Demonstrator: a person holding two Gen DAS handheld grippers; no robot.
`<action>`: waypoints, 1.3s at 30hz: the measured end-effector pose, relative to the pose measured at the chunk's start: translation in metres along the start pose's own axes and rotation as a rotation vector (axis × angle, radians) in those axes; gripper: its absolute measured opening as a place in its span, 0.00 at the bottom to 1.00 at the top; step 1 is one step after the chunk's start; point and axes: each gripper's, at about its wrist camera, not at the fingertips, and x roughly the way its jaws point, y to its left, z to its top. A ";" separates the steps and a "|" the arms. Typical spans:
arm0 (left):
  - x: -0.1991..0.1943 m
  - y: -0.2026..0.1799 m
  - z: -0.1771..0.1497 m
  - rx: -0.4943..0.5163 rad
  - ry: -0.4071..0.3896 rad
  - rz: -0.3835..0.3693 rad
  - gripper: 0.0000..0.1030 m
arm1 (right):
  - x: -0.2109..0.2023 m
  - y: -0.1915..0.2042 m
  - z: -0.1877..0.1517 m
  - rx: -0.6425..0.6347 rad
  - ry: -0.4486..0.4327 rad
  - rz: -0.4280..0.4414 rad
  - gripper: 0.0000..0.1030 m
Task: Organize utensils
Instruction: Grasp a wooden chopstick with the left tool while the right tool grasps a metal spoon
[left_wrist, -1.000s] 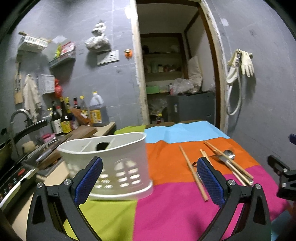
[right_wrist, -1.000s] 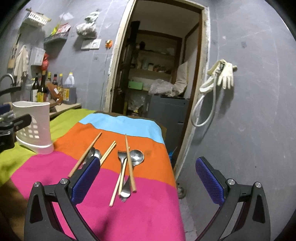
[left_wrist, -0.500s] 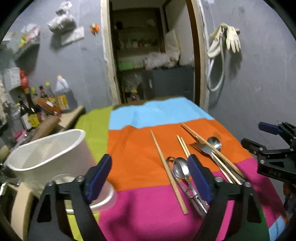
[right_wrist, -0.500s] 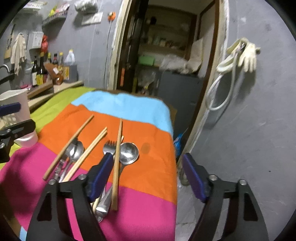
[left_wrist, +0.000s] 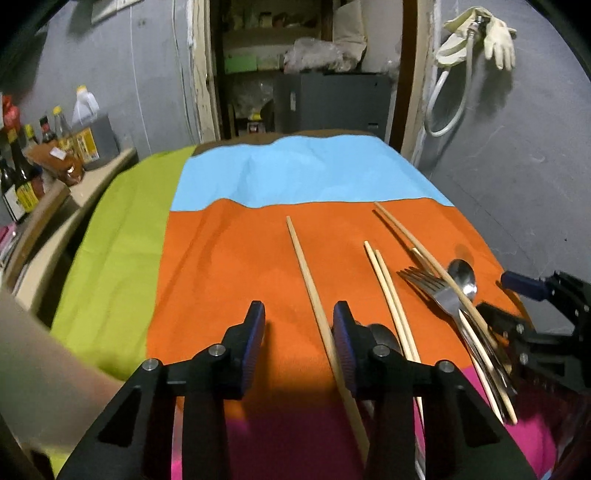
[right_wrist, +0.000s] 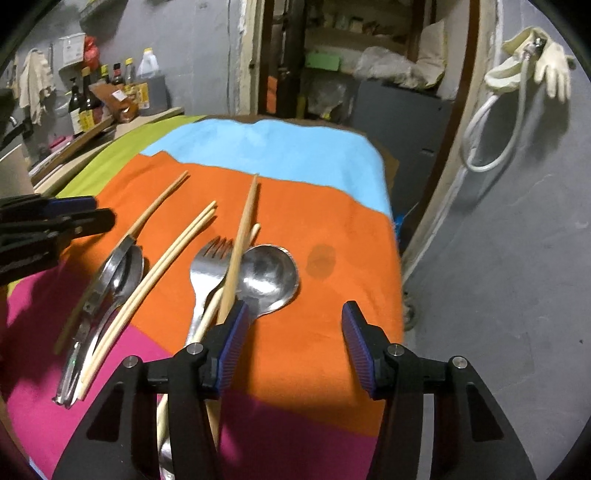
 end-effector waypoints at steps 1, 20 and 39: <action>0.004 0.001 0.001 -0.003 0.009 -0.006 0.32 | 0.002 0.001 0.001 -0.004 0.004 0.002 0.48; 0.044 0.018 0.014 -0.087 0.151 -0.075 0.24 | 0.035 -0.006 0.019 0.118 0.081 0.057 0.49; 0.015 0.016 0.010 -0.148 0.105 -0.124 0.04 | 0.005 0.007 0.017 0.090 -0.066 -0.021 0.40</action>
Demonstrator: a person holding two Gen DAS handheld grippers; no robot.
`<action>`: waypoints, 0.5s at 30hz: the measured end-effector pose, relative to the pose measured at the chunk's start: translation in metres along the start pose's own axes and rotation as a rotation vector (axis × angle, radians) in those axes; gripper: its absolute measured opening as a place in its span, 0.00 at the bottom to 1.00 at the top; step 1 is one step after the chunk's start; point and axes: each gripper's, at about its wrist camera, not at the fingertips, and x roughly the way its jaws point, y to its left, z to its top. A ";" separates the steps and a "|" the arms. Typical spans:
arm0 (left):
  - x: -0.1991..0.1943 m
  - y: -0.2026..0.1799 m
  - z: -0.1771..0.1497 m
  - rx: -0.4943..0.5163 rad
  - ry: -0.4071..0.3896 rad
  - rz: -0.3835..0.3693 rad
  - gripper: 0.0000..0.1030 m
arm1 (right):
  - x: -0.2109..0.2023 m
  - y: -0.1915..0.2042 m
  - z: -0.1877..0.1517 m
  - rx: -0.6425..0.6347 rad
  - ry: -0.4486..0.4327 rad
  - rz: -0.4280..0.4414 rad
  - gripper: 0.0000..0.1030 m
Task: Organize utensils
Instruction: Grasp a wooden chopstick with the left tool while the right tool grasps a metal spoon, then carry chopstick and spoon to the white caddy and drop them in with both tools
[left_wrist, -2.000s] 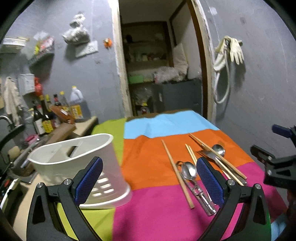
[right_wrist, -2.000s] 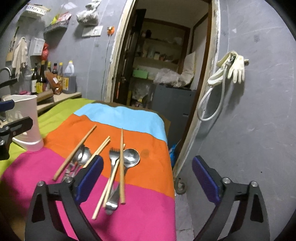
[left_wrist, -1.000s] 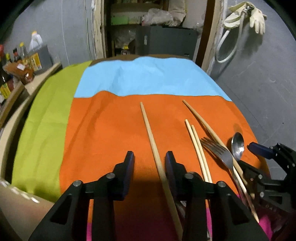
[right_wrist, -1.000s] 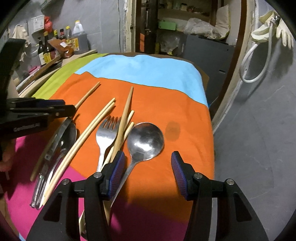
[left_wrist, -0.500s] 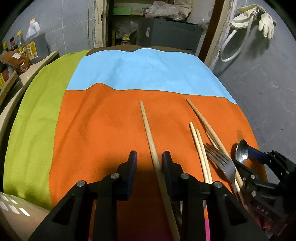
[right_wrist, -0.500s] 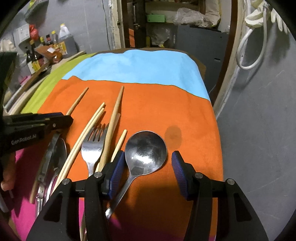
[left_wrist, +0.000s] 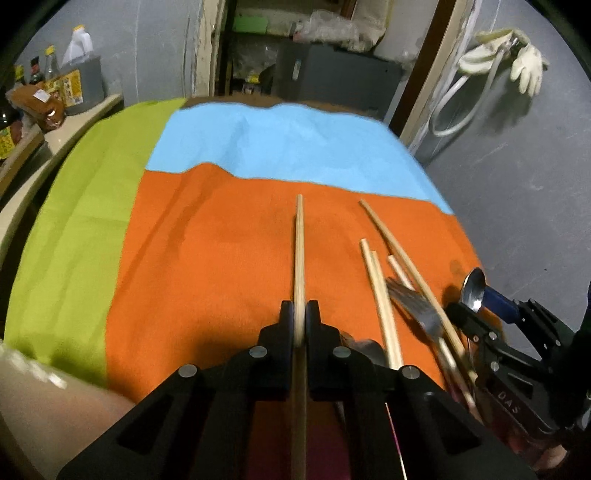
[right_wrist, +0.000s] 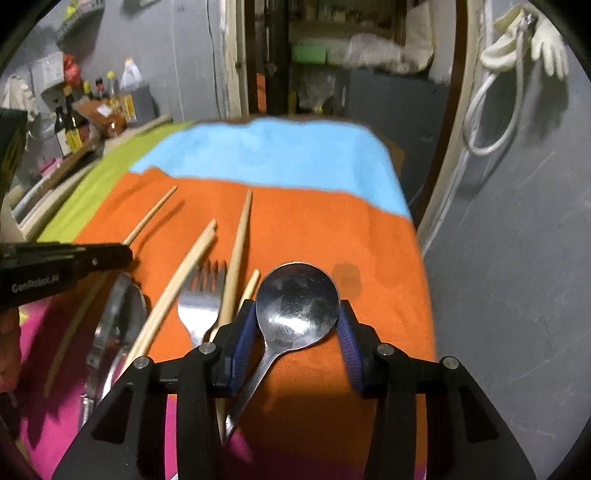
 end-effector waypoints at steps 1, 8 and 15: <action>-0.008 -0.002 -0.004 0.003 -0.028 -0.008 0.04 | -0.008 0.003 -0.001 -0.013 -0.042 -0.017 0.40; -0.069 -0.005 -0.038 0.008 -0.288 -0.014 0.04 | -0.052 0.032 -0.012 -0.137 -0.293 -0.119 0.40; -0.109 -0.001 -0.060 -0.024 -0.463 0.001 0.04 | -0.077 0.060 -0.024 -0.250 -0.481 -0.212 0.40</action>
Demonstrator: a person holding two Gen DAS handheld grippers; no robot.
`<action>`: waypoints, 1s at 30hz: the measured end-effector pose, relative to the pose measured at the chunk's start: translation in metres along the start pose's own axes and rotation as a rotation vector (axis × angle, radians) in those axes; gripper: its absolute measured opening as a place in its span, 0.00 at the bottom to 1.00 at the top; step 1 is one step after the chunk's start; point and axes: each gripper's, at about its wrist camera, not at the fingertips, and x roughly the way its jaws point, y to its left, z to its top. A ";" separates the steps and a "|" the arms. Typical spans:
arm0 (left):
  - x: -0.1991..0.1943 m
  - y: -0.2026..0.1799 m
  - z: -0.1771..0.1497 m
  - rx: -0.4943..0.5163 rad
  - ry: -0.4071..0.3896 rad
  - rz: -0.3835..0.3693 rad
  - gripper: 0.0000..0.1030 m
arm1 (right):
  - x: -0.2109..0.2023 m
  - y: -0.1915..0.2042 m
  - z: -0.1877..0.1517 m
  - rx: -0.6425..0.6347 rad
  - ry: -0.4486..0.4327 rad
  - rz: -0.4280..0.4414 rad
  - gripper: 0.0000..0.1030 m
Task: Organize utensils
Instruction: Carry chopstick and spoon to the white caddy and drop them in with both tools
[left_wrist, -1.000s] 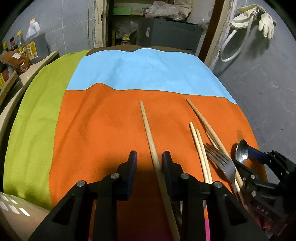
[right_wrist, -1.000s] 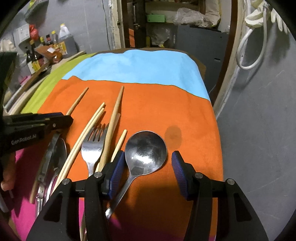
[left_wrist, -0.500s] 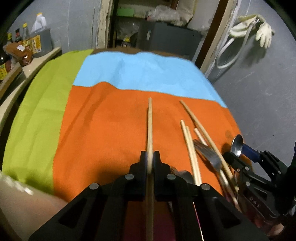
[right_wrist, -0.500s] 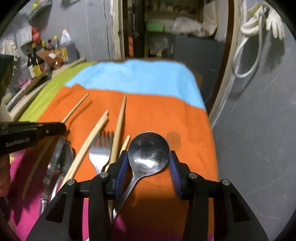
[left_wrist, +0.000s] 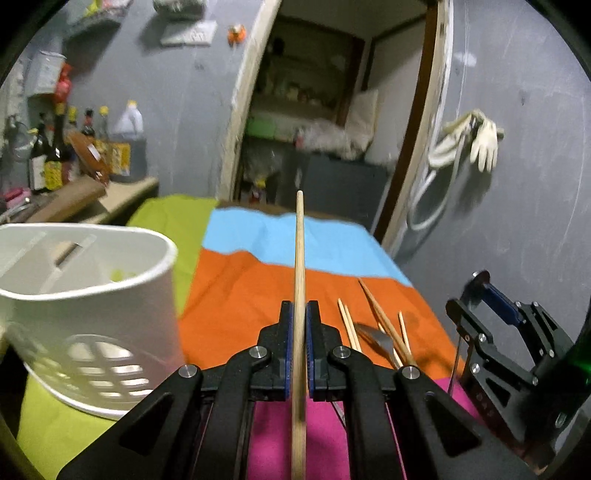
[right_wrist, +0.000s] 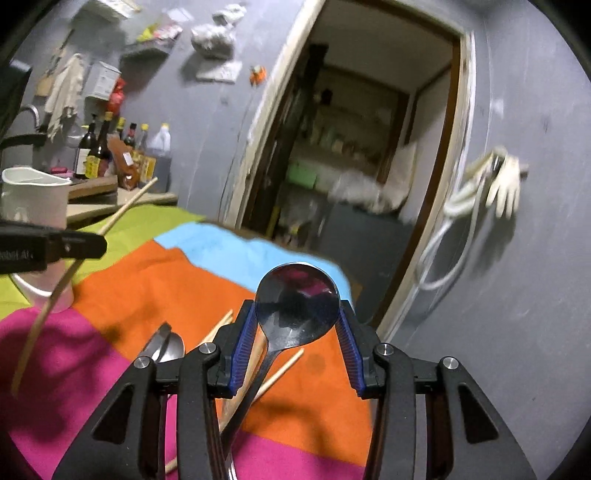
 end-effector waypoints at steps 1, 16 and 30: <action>-0.006 0.002 0.001 -0.004 -0.024 0.004 0.04 | -0.004 0.002 0.001 -0.011 -0.020 -0.010 0.40; -0.074 0.026 0.032 -0.006 -0.311 0.040 0.04 | -0.045 0.018 0.041 -0.008 -0.265 -0.064 0.39; -0.128 0.113 0.089 -0.031 -0.485 0.140 0.04 | -0.044 0.072 0.125 0.068 -0.463 0.066 0.39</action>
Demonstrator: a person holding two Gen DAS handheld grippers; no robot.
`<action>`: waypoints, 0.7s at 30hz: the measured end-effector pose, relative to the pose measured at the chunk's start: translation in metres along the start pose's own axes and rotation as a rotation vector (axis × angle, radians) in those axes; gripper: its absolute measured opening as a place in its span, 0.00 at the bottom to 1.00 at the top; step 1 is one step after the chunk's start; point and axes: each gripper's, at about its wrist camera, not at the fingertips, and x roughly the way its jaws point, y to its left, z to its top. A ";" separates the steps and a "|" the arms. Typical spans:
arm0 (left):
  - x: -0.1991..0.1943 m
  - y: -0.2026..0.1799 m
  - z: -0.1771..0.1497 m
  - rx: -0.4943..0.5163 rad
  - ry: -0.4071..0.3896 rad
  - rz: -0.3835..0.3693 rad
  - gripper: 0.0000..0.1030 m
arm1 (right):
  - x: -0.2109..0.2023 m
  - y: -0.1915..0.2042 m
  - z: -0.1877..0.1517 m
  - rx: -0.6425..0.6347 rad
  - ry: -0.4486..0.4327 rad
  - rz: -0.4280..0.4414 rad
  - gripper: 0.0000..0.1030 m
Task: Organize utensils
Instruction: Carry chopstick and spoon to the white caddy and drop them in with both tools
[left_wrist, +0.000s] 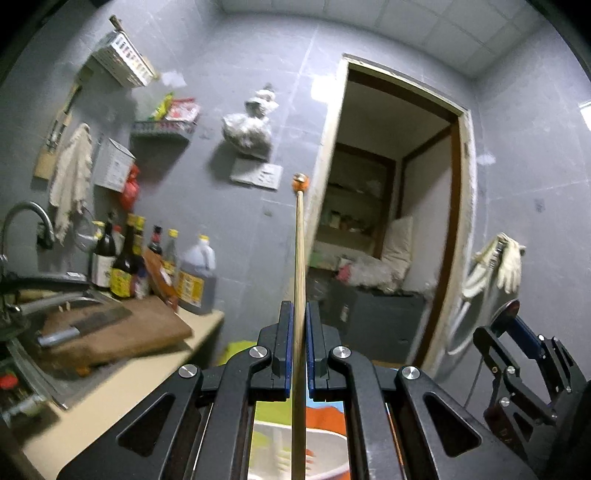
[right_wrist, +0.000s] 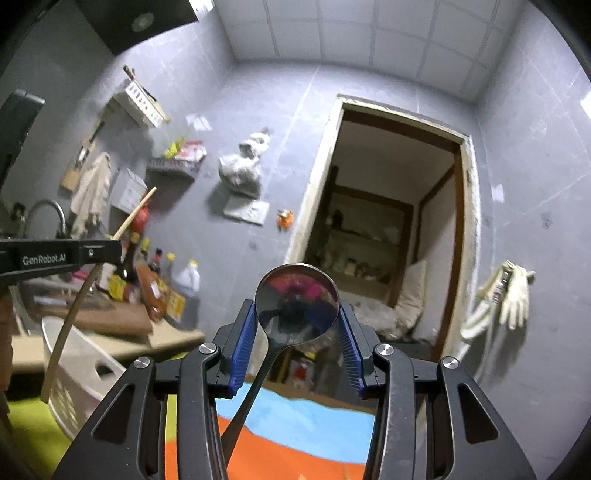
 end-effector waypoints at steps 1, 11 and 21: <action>0.000 0.007 0.003 -0.002 -0.005 0.011 0.04 | 0.004 0.003 0.003 0.013 -0.005 0.010 0.39; 0.019 0.073 0.020 -0.061 -0.054 0.105 0.04 | 0.046 0.034 0.019 0.150 -0.003 0.124 0.40; 0.038 0.090 -0.004 -0.098 -0.068 0.144 0.04 | 0.062 0.064 -0.011 0.106 0.074 0.162 0.40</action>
